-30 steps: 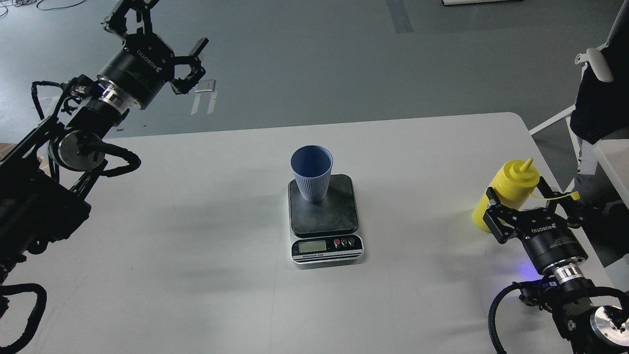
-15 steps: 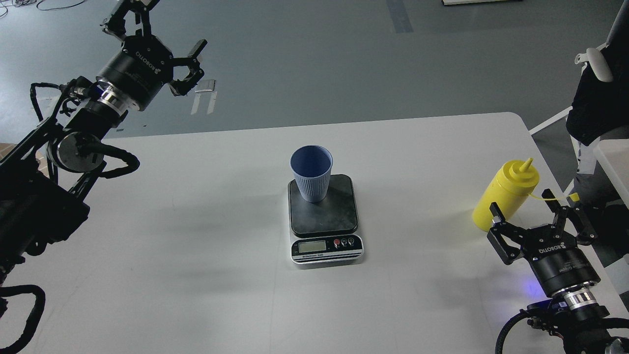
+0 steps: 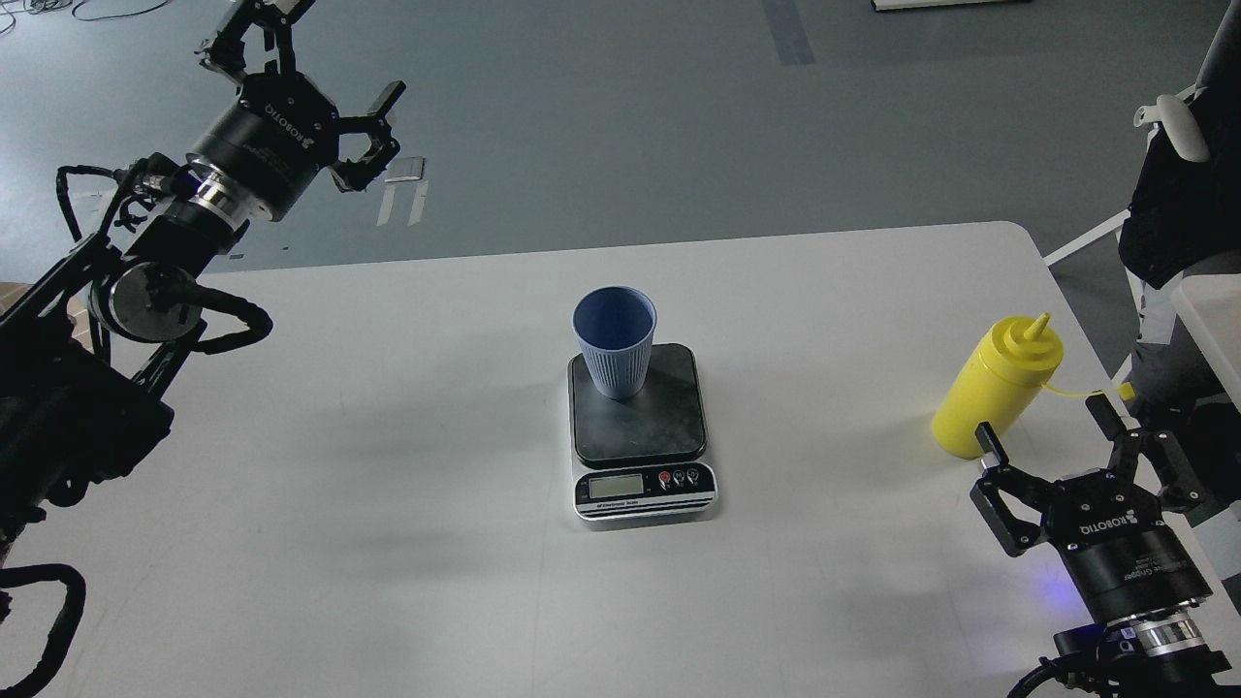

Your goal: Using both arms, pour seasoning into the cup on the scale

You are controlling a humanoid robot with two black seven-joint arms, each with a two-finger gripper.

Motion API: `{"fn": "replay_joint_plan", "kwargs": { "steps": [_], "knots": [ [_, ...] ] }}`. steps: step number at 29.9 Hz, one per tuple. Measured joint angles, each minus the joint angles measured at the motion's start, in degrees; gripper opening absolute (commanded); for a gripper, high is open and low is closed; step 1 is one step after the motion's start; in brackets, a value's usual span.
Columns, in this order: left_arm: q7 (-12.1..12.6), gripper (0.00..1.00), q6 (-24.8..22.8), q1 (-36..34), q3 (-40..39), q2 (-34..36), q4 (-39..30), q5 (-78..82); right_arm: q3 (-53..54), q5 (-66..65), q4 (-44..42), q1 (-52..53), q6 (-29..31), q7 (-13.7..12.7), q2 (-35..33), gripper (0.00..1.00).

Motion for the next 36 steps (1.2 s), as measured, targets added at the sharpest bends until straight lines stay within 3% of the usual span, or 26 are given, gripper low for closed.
{"fn": "replay_joint_plan", "kwargs": {
  "steps": [14, 32, 36],
  "knots": [
    [0.0, 0.98, 0.0, -0.2, 0.1, -0.1, 0.2, 0.0, 3.1, 0.0, 0.7, -0.1, 0.3, 0.0, 0.0, 0.99],
    [0.0, 0.98, 0.0, -0.2, 0.1, -0.3, 1.6, 0.2, 5.9, 0.0, 9.1, 1.5, 0.4, -0.4, 0.0, 1.0],
    [0.0, 0.98, 0.0, -0.2, 0.1, -0.3, 1.6, 0.2, 6.0, 0.0, 10.4, 4.4, 0.4, -0.5, -3.3, 1.0]
  ]
}}
